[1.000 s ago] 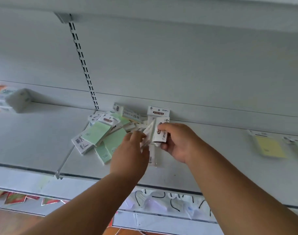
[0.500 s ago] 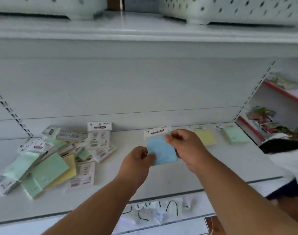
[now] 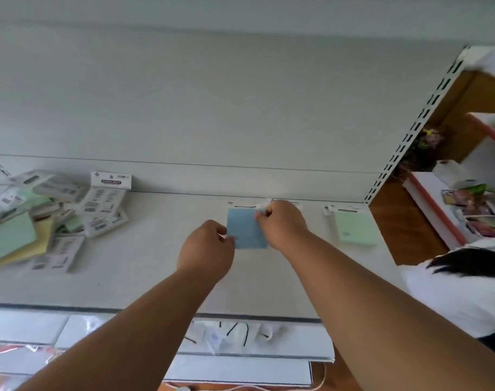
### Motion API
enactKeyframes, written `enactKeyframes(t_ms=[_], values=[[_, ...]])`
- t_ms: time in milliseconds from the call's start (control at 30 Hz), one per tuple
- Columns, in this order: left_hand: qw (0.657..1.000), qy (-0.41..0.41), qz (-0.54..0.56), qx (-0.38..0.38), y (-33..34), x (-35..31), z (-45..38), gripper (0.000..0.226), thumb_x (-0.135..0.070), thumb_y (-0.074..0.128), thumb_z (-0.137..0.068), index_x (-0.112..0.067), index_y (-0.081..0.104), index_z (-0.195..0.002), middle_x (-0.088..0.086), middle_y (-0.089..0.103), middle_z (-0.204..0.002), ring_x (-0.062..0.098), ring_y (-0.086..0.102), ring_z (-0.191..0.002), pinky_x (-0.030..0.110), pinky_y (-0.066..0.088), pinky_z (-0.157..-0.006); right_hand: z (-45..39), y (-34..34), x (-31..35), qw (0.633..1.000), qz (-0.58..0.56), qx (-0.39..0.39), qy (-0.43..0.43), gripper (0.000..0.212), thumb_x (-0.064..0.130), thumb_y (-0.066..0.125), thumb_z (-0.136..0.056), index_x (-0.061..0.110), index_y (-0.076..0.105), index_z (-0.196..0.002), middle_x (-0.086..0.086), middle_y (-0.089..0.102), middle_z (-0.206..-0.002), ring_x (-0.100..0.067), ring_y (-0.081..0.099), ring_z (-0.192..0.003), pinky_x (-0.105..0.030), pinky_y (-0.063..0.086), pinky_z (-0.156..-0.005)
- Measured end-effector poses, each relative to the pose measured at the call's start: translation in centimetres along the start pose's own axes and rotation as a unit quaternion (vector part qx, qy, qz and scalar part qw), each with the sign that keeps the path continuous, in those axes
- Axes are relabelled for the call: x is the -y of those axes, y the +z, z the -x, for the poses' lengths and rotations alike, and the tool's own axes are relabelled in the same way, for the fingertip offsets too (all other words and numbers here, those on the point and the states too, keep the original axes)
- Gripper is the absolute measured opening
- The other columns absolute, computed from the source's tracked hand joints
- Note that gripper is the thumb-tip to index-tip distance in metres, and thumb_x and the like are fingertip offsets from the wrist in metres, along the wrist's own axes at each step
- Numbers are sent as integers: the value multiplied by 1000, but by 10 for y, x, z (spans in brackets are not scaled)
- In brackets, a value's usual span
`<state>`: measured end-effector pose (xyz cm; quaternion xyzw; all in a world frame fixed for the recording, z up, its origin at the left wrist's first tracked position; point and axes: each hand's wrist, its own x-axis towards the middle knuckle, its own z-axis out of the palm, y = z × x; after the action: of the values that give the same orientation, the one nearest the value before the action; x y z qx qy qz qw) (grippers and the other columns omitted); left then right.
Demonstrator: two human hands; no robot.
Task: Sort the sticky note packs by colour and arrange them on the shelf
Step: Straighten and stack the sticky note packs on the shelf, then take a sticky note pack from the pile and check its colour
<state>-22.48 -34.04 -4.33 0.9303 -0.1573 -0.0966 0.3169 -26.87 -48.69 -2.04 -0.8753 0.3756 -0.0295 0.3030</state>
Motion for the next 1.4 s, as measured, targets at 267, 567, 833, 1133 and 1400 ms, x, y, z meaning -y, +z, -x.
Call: enactKeyframes(t_ms=[267, 567, 833, 1133, 1400], values=[[995, -15, -100, 21, -20, 36, -57, 23, -36, 53, -90, -23, 59, -107, -1, 66, -101, 23, 60, -92, 30, 46, -72, -39, 47, 43, 1000, 16, -5, 18, 25, 37, 62, -87, 12, 64, -91, -13, 69, -102, -32, 63, -97, -28, 37, -69], [991, 43, -116, 42, -60, 76, -68, 30, -46, 52, -89, -23, 56, -107, -3, 62, -104, 22, 61, -94, 30, 46, -73, -7, 94, 86, 991, 51, -121, -19, 17, 32, 52, -91, 16, 54, -88, -8, 62, -96, -31, 60, -90, -31, 39, -65], [996, -41, -32, -67, -138, 139, -79, 40, -28, 54, -89, -21, 49, -128, 1, 43, -133, 21, 53, -96, 30, 37, -75, -3, 147, 179, 983, -157, 66, -63, 16, 27, 53, -91, 20, 64, -100, 1, 65, -100, -21, 62, -92, -33, 50, -82], [999, -21, -8, 27, -182, 185, -126, 50, -30, 55, -87, -21, 47, -136, 3, 59, -129, 26, 58, -113, 32, 46, -88, -11, 178, 258, 904, -396, 113, 114, 29, 5, 41, -88, 11, 62, -69, -7, 70, -77, -19, 53, -52, -25, 26, -47], [992, -15, 121, 40, -220, 219, -151, 25, -40, 60, -86, -18, 66, -97, -2, 69, -84, 24, 66, -80, 38, 56, -75, 23, 204, 292, 852, -493, 126, 121, 31, -6, 49, -88, 10, 73, -99, -10, 64, -76, -9, 44, -41, -18, 32, -43]])
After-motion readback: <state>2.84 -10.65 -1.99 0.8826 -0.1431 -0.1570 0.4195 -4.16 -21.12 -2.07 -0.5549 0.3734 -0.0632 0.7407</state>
